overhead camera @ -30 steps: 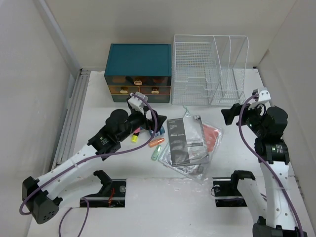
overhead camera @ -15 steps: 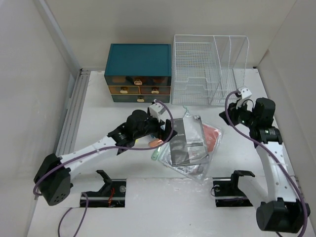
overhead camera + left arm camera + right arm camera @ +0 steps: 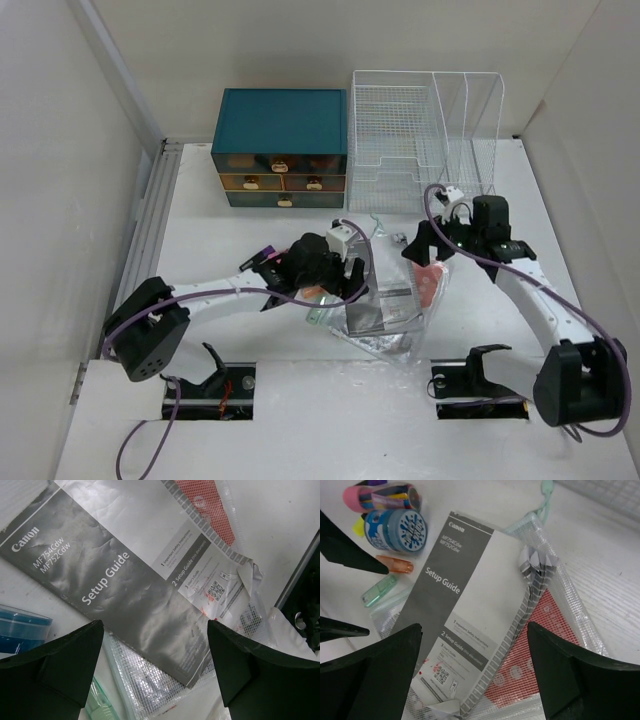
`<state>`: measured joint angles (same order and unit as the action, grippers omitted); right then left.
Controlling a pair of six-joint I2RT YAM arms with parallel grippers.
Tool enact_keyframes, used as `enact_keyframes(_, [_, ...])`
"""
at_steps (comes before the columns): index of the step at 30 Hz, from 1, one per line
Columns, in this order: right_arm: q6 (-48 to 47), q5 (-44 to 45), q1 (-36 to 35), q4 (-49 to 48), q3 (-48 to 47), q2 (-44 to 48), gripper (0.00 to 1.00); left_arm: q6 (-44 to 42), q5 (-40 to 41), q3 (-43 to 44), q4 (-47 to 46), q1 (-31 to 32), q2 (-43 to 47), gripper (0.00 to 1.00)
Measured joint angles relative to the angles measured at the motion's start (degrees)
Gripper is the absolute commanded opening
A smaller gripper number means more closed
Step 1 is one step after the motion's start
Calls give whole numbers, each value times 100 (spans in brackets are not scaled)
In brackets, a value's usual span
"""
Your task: Organize the desk
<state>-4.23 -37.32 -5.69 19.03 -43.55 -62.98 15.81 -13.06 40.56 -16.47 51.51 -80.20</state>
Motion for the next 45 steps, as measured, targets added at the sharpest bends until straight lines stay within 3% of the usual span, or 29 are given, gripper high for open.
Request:
enact_keyframes(15, [310,-48,-4,-413,13,-1547,91,127,977,238,111,166,-839,82])
enact_keyframes(29, [317,-225,-197,-474,13,-2151,91,227,992,396,168,166,-1314,78])
enact_keyframes(45, [474,160,-264,-533,9,-2428,91,273,911,588,149,164,-1576,78])
